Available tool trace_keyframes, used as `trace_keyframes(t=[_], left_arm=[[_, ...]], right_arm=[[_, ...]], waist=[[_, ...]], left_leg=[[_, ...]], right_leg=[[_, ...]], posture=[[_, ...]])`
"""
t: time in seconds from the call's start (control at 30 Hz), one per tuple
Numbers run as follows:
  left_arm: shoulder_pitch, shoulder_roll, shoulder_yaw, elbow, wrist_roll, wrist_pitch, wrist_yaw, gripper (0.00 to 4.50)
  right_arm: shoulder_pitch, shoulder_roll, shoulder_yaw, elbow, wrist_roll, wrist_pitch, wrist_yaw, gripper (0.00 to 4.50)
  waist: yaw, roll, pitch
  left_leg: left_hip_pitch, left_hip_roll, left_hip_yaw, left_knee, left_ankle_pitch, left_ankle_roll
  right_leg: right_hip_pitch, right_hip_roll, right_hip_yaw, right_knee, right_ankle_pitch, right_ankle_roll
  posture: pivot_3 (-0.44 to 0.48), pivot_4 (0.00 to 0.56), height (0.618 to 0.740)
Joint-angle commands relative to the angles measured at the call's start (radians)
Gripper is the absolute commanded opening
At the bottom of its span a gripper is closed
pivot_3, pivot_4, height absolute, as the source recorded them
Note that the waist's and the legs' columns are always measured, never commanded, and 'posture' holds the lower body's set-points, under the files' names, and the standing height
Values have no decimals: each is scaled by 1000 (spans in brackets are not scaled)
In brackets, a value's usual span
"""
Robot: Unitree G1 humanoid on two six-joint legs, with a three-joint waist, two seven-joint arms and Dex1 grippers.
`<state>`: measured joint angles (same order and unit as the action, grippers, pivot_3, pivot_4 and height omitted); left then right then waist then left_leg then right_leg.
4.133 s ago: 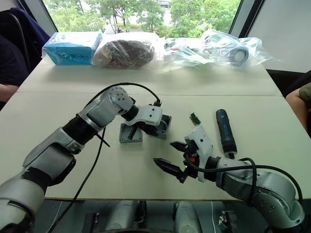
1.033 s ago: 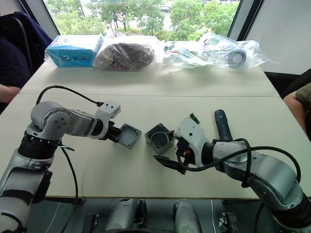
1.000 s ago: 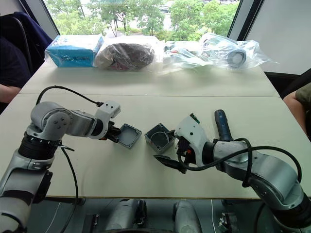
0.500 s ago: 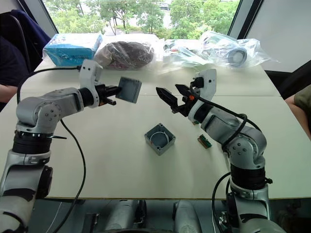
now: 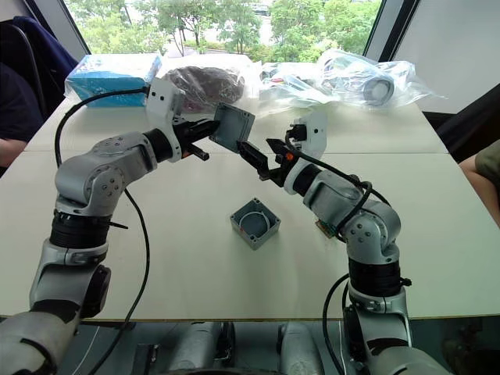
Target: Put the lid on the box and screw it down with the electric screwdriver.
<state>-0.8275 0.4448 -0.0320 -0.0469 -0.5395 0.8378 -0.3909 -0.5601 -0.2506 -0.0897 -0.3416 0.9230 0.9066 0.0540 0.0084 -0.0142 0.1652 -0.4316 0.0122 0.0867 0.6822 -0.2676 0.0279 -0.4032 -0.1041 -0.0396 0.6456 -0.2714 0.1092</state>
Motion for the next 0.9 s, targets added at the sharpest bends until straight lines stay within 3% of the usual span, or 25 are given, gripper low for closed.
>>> trace_keyframes(t=[0.03, 0.13, 0.23, 0.33, 0.57, 0.83, 0.9], left_arm=[[-29, -16, 4, -43, 13, -16, -20, 60], [-25, -21, 8, -51, 21, -9, -28, 60], [-23, -22, 12, -53, 25, -6, -38, 0], [-22, -21, 19, -55, 29, -2, -46, 0], [-23, -26, 26, -68, 27, 3, -62, 0], [-20, -17, 29, -84, 13, 19, -87, 0], [-22, -12, 37, -94, -6, 34, -104, 722]], right_arm=[[-3, 27, -30, -49, 18, -12, -20, 4500], [1, 43, -33, -57, 20, -8, -31, 4500], [4, 60, -29, -57, 18, -11, -38, 3817], [7, 75, -34, -60, 28, -10, -44, 2845], [8, 90, -36, -52, 26, -18, -41, 124], [14, 103, -36, -61, 37, -25, -25, 97], [17, 106, -34, -67, 37, -28, -19, 97]], waist=[[1, 0, 0], [-1, 0, 0], [-3, 0, 0], [-4, 0, 0], [-4, 0, 0], [-4, 0, 0], [-4, 0, 0]], left_leg=[[0, 0, 0, 0, 0, 0], [0, 0, 0, 0, 0, 0], [0, 0, 0, 0, 0, 0], [0, 0, 0, 0, 0, 0], [0, 0, 0, 0, 0, 0], [0, 0, 0, -1, 0, 0], [0, 0, 0, -1, 0, 0]], right_leg=[[0, 0, 0, 0, 0, 0], [0, 0, 0, 0, 0, 0], [-1, 0, 0, 0, 0, 0], [-1, 0, 0, 0, 0, 0], [-1, 0, 0, 0, 0, 0], [-1, 0, 0, 0, 0, 0], [-1, 0, 0, 0, 0, 0]], posture=[[0, 150, 740], [0, 150, 740], [0, 150, 740], [0, 150, 740], [0, 150, 740], [0, 150, 740], [0, 150, 740]])
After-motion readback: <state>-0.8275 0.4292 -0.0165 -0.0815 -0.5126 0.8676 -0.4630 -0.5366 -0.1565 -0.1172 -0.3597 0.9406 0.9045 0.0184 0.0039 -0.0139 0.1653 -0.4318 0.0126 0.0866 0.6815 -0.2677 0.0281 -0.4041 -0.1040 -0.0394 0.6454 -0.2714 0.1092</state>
